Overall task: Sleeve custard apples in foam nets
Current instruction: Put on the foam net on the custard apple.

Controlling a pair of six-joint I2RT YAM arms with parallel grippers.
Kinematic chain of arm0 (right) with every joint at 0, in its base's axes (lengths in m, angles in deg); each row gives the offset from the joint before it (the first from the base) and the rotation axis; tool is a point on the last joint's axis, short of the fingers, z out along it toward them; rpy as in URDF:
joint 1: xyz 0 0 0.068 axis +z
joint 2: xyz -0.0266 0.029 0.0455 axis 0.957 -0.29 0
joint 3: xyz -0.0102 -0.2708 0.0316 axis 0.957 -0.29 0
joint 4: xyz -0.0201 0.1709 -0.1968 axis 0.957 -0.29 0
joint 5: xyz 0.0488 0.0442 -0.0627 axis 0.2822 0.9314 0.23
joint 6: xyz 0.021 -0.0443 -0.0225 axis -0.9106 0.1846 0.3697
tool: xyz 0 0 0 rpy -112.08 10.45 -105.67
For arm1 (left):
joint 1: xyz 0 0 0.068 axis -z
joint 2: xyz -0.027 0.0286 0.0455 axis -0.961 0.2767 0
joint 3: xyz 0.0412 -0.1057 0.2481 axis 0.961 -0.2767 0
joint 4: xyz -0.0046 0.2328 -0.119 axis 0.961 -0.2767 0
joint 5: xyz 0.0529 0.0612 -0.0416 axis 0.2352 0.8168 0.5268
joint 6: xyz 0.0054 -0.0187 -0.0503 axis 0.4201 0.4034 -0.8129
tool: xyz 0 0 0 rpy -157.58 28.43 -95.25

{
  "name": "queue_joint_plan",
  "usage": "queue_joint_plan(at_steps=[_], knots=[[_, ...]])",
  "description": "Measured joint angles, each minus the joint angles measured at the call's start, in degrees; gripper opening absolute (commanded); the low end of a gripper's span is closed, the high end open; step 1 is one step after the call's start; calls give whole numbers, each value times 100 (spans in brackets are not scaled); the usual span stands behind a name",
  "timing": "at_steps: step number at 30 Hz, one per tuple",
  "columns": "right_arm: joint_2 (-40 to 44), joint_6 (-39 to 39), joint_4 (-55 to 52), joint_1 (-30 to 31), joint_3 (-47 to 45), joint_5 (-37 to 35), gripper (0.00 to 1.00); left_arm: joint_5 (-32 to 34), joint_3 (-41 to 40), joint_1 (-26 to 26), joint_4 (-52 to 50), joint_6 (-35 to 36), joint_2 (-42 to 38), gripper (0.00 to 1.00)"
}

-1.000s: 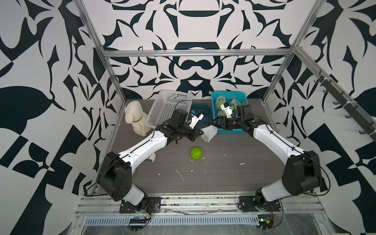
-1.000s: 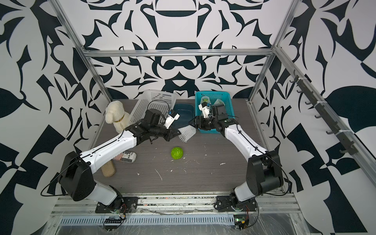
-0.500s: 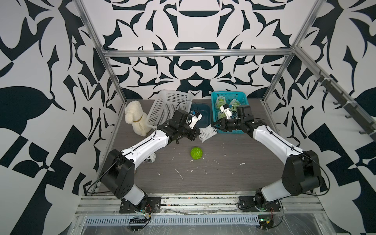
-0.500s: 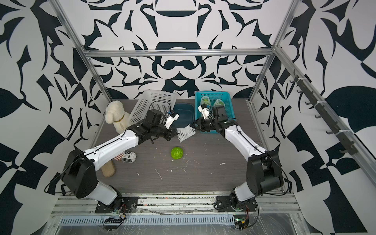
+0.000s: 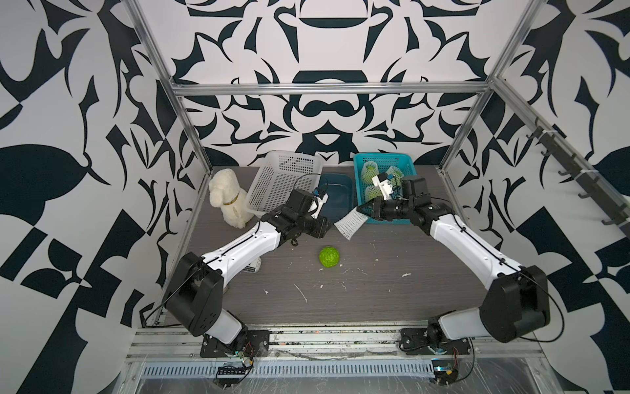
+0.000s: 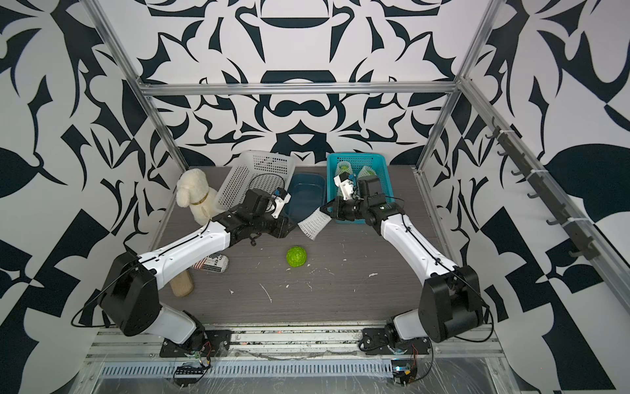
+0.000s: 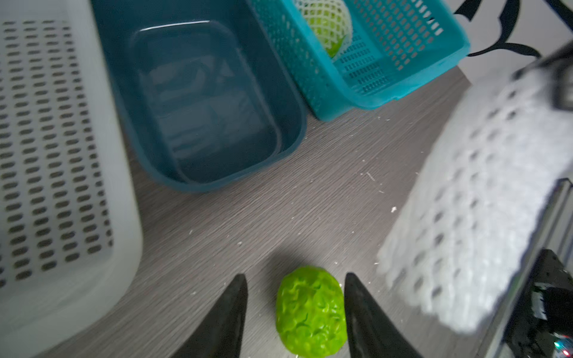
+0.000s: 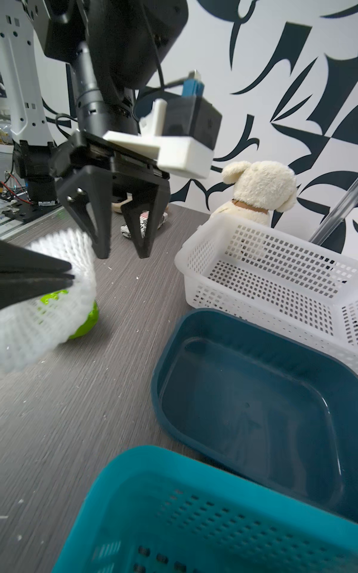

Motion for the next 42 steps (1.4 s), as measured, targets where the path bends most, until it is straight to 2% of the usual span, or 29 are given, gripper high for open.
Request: queue_joint_plan(at_steps=[8, 16, 20, 30, 42], knots=[[212, 614, -850, 1255, 63, -1515, 0, 330, -925, -575, 79, -828, -595, 53], [-413, 916, -1119, 2190, 280, -2542, 0, 339, -1215, -590, 302, -1180, -754, 52], [-662, 1016, -1097, 2396, 389, -2929, 0, 339, -1235, -590, 354, -1248, -758, 52], [-669, 1246, -437, 2618, 494, -3613, 0, 339, -1329, -590, 463, -1287, -758, 52], [-673, 1366, -302, 2750, 264, -3554, 0, 321, -1329, -590, 522, -1311, -758, 52]])
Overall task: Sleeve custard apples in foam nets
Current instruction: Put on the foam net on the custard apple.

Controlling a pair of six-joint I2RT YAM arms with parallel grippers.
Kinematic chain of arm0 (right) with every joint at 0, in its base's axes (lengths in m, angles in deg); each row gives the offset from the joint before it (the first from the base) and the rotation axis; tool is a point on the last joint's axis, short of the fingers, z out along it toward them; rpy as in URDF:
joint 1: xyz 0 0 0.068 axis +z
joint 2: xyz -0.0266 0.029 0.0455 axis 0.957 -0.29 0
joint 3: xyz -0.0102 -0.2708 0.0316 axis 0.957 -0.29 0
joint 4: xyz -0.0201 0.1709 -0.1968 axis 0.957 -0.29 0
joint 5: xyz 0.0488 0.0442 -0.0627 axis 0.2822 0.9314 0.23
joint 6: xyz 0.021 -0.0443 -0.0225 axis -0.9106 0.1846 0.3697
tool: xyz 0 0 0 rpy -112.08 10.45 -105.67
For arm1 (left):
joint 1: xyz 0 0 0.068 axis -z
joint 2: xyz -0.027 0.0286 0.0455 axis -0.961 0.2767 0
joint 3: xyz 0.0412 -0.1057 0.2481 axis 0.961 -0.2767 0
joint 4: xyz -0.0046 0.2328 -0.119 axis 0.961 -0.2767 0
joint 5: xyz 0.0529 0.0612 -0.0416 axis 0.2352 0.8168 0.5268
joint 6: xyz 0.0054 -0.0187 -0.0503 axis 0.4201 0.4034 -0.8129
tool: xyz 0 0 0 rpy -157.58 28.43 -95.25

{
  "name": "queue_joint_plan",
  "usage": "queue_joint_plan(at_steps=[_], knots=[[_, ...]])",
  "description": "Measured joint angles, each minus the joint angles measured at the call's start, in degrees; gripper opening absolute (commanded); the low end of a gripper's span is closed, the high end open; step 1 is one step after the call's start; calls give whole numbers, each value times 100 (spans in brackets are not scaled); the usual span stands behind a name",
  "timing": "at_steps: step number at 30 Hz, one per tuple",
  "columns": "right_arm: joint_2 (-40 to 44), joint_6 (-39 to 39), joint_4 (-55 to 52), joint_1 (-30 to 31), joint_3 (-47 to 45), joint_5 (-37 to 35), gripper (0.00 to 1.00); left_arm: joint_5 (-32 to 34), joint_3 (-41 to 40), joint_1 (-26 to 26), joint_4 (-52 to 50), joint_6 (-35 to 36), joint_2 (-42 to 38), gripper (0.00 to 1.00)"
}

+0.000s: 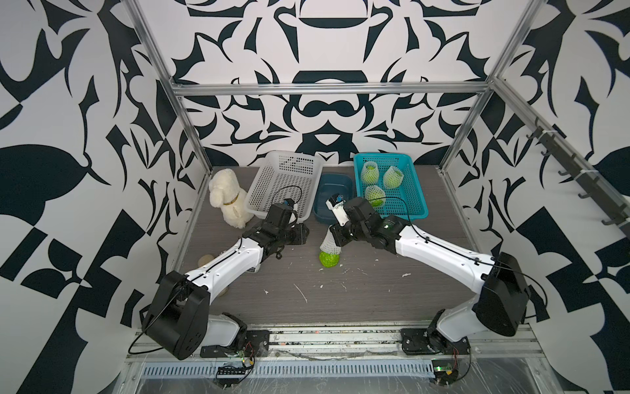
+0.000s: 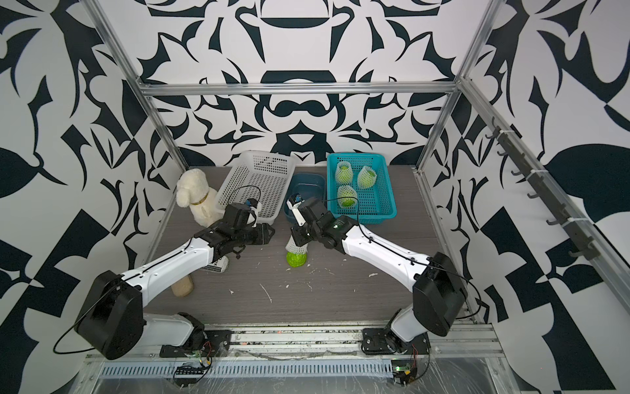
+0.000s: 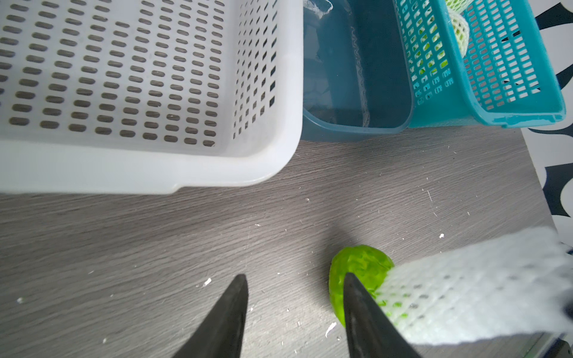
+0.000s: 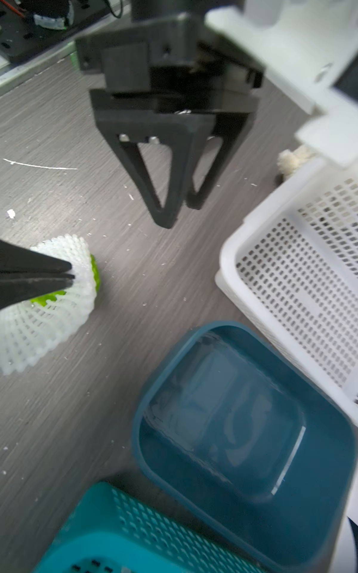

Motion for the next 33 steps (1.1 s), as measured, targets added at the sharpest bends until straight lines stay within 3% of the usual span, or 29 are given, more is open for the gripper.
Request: queue_joint_plan(at_steps=[12, 23, 33], knots=[[0, 4, -348, 103, -269, 234, 0, -140, 0, 0, 2, -11, 4, 51], [-72, 476, -1178, 127, 188, -662, 0, -142, 0, 0, 0, -9, 4, 51], [-481, 435, -855, 129, 188, -155, 0, -140, 2, 0, -4, -4, 17, 51]])
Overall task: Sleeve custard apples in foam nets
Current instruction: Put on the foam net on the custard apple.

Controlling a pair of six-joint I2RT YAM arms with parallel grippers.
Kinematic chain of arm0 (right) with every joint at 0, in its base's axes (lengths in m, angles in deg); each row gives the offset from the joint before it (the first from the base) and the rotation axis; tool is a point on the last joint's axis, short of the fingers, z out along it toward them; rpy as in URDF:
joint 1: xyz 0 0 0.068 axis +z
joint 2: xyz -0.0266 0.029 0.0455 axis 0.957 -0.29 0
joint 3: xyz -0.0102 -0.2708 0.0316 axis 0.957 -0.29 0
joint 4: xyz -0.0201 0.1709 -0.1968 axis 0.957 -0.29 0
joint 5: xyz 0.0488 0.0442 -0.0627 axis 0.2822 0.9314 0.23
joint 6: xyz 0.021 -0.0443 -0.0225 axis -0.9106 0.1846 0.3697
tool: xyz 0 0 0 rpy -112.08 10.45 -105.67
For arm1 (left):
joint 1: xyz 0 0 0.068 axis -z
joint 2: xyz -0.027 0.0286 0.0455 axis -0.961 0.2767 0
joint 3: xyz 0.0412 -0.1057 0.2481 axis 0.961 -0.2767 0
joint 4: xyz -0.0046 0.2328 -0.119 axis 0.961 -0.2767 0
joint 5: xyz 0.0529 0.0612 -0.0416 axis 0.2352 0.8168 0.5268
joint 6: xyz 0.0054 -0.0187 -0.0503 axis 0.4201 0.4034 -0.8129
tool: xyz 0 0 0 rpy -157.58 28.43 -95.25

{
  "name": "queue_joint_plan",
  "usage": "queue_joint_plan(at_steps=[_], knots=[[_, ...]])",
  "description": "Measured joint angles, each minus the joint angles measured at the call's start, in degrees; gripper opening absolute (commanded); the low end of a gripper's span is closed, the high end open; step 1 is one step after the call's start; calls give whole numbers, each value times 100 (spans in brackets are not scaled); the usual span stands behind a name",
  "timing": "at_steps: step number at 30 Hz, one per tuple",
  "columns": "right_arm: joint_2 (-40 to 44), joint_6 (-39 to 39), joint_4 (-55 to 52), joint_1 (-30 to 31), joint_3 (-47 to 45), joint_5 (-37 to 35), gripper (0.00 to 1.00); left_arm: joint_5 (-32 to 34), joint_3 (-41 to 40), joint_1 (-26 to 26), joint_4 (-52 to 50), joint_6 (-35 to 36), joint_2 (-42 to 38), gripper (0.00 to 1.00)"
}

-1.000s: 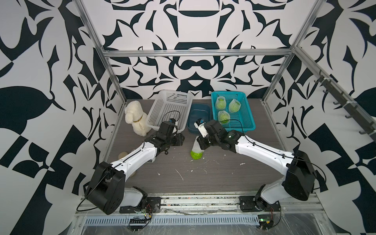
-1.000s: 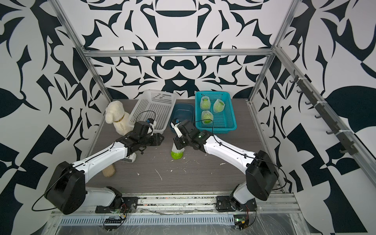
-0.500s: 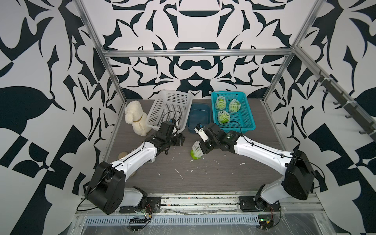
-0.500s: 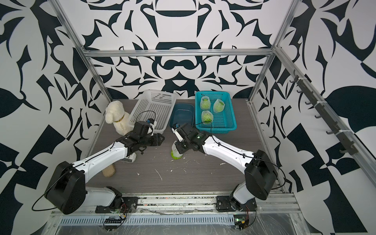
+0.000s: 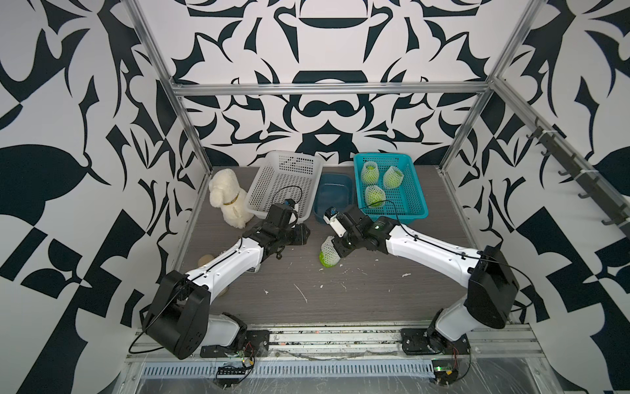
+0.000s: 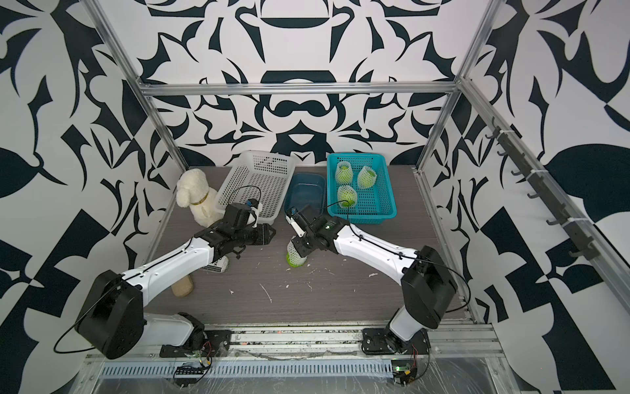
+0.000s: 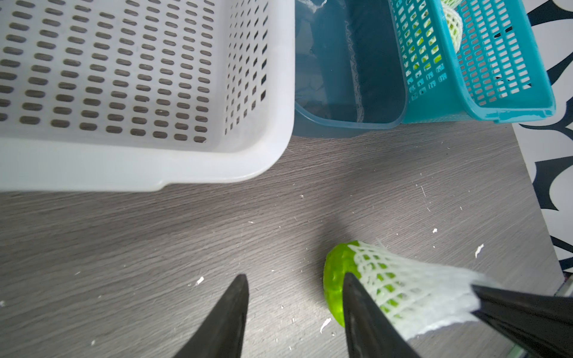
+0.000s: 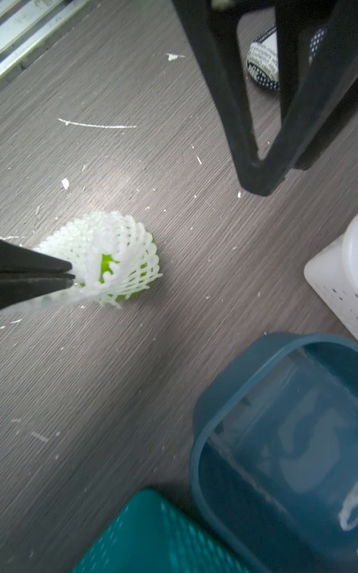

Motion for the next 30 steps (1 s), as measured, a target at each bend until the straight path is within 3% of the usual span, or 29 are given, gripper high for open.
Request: queue_joint_plan(at_steps=[7, 13, 21, 30], knots=[[-319, -35, 348, 26, 149, 330, 0, 2, 0, 0, 0, 0, 0, 51], [-476, -11, 284, 74, 289, 31, 0, 31, 0, 0, 0, 0, -4, 52], [59, -22, 136, 76, -59, -608, 0, 22, 0, 0, 0, 0, 33, 51], [352, -157, -46, 74, -531, -675, 0, -2, 0, 0, 2, 0, 109, 51]])
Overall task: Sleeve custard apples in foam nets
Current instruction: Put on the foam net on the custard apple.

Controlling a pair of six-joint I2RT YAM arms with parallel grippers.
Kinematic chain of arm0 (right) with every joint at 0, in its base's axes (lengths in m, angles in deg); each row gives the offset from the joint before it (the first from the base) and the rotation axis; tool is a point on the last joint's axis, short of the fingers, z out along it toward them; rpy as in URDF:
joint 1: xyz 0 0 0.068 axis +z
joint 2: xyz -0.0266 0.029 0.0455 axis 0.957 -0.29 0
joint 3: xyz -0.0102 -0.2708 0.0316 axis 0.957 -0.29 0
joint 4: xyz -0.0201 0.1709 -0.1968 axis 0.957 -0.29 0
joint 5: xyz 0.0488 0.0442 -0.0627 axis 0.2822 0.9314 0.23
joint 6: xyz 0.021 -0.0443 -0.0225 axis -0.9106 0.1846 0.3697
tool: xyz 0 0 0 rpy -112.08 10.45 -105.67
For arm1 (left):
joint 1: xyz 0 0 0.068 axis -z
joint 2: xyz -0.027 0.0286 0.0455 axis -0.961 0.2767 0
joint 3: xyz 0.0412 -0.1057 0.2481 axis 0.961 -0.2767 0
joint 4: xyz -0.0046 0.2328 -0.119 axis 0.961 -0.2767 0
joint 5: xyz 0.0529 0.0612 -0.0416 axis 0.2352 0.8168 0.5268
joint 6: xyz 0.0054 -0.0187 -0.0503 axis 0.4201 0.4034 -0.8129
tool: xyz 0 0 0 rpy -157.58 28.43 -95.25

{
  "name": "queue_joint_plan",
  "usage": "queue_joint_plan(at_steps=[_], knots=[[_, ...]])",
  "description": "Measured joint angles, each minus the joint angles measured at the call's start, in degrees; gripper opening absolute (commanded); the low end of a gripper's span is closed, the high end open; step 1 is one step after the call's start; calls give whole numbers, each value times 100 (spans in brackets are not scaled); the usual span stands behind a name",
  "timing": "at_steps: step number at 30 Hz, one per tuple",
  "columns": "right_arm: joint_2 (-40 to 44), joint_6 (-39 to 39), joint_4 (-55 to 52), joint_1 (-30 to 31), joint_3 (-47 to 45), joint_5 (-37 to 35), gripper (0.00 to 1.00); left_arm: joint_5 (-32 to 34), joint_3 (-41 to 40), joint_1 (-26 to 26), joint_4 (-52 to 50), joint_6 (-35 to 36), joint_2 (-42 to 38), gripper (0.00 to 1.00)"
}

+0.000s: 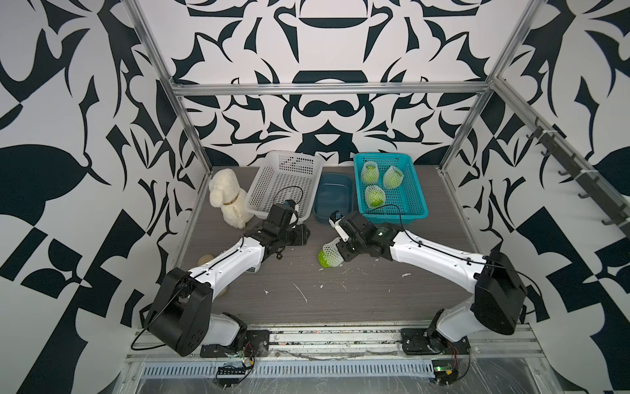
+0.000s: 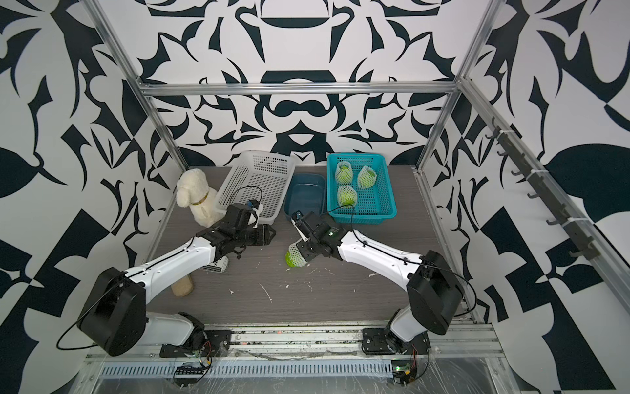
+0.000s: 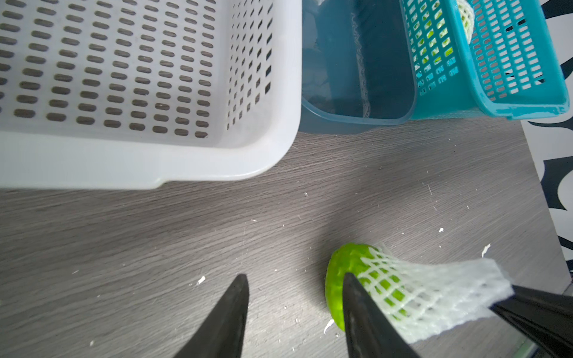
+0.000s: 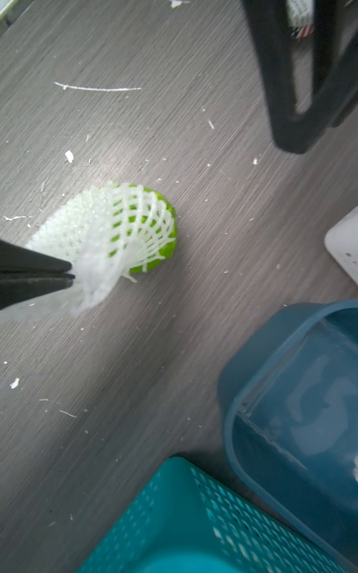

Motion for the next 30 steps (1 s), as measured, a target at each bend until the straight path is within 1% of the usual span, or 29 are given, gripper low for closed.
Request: queue_joint_plan(at_steps=[4, 8, 14, 21, 27, 30], knots=[[-166, -33, -44, 0, 22, -116, 0, 0, 0, 0, -2, 2, -2, 51], [-411, -116, -177, 0, 140, -511, 0, 4, 0, 0, -2, 0, -28, 51], [-767, -179, -334, 0, 616, -907, 0, 4, 0, 0, -2, 0, -61, 51], [-831, -181, -291, 0, 732, -758, 0, 35, 0, 0, -2, 2, -149, 51], [-831, -138, -201, 57, 732, -96, 0, 33, 0, 0, -4, 0, -151, 51], [-831, -109, -166, 197, 732, 63, 0, 33, 0, 0, -2, 0, -151, 51]])
